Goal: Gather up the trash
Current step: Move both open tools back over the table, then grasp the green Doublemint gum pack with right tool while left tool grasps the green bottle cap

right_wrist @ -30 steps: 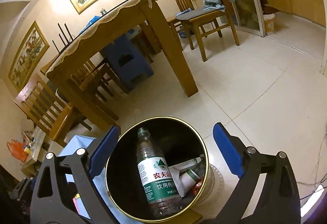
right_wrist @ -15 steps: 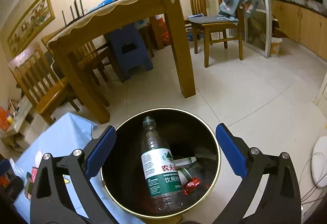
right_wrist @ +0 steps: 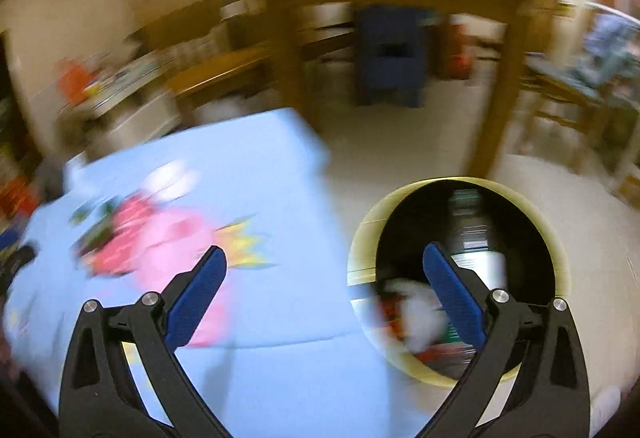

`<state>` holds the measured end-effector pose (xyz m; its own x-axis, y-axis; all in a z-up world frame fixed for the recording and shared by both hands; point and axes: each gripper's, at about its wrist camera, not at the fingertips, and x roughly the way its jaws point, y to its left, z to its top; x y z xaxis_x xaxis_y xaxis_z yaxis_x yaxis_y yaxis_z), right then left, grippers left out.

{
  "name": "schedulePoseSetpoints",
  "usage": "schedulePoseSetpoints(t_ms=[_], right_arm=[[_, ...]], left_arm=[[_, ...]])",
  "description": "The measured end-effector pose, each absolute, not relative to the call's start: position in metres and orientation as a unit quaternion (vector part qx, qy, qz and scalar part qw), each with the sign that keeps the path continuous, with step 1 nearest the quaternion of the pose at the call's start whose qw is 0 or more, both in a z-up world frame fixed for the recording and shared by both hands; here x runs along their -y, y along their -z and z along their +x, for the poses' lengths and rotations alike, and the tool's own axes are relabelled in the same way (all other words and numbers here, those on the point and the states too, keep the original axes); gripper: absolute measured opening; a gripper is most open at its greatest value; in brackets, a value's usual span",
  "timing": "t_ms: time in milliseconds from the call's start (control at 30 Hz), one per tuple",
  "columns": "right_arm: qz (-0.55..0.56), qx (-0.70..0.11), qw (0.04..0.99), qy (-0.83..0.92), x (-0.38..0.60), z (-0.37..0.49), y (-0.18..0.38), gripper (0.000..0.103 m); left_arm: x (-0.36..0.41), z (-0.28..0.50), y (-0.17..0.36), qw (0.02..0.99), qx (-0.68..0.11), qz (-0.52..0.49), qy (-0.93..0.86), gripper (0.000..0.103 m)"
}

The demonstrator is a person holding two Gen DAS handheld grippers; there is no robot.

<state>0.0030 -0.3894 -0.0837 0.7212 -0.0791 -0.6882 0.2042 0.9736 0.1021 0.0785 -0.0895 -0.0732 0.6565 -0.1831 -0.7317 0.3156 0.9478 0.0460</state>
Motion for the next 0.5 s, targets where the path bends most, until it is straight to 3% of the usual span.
schedulePoseSetpoints(t_ms=[233, 500], right_arm=[[0.055, -0.433, 0.894, -0.100, 0.252, 0.067, 0.088, 0.097], [-0.026, -0.469, 0.872, -0.136, 0.168, 0.129, 0.110, 0.097]], left_arm=[[-0.037, 0.096, 0.078, 0.922, -0.387, 0.013, 0.013, 0.096], [-0.054, 0.100, 0.083, 0.917, -0.398, -0.014, 0.020, 0.096]])
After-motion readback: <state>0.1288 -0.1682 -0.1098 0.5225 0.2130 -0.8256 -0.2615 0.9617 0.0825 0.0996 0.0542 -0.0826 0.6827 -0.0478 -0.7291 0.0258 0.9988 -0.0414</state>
